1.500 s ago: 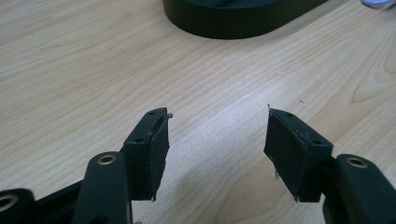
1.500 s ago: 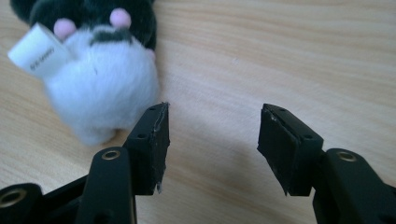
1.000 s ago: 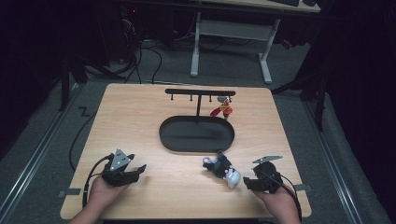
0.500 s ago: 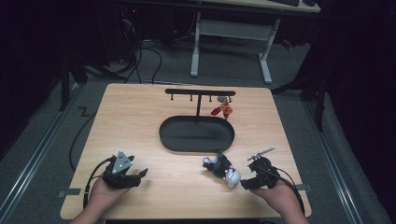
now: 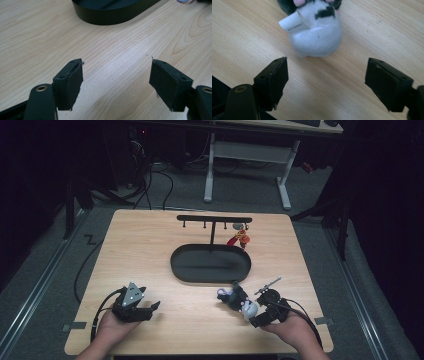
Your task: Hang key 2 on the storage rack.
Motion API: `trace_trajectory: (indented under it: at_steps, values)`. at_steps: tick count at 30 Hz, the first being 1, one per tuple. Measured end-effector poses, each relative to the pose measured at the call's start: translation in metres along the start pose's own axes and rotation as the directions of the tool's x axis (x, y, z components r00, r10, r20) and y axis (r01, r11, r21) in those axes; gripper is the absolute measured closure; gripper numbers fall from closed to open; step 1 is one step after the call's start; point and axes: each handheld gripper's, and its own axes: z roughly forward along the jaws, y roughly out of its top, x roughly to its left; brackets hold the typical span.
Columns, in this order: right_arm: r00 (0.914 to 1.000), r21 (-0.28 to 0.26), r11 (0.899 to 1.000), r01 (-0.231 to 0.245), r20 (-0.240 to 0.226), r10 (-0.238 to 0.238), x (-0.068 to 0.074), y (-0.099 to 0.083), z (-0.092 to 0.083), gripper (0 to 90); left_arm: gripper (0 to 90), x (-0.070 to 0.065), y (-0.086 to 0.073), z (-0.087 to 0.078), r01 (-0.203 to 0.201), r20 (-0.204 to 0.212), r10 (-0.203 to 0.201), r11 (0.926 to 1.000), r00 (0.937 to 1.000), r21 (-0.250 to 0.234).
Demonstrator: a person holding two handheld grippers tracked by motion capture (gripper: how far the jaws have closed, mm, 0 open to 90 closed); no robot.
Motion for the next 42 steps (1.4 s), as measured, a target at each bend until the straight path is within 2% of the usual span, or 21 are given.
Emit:
trace_trajectory:
  at_steps: [1,4,7,16,21,34,42]
  values:
    - [1.0000,0.015,1.000,-0.008,-0.004,0.008,0.002,0.002,0.003,19.0,25.7,0.001,-0.001,0.001,0.005,-0.001,-0.005,0.9999,1.0000,0.015]
    - [0.9999,0.018,1.000,-0.011,-0.001,0.011,0.004,0.003,0.006,18.9,24.7,0.001,-0.001,0.001,0.010,-0.004,-0.010,0.9998,0.9999,0.015]
    - [0.9999,0.017,1.000,0.013,0.003,-0.013,0.006,0.008,0.006,18.2,24.3,0.001,-0.001,0.000,0.014,-0.005,-0.014,0.9999,0.9999,0.008]
    - [0.9995,0.018,0.999,0.030,0.007,-0.030,0.010,0.020,0.006,18.0,22.4,-0.001,0.000,0.002,0.017,-0.003,-0.017,0.9998,0.9999,0.013]
    - [0.9989,0.029,0.999,0.047,-0.003,-0.047,0.014,0.031,0.012,18.2,20.1,-0.001,0.000,0.003,0.017,-0.004,-0.017,0.9997,0.9999,0.016]
    - [0.9978,0.053,0.996,0.066,-0.014,-0.065,0.020,0.046,0.023,18.4,15.1,0.000,0.001,0.002,0.018,-0.011,-0.017,0.9997,0.9998,0.016]
    - [0.9974,0.065,0.995,0.069,-0.027,-0.068,0.018,0.054,0.028,23.6,15.3,0.001,-0.002,-0.001,0.023,-0.017,-0.023,0.9996,0.9996,0.019]
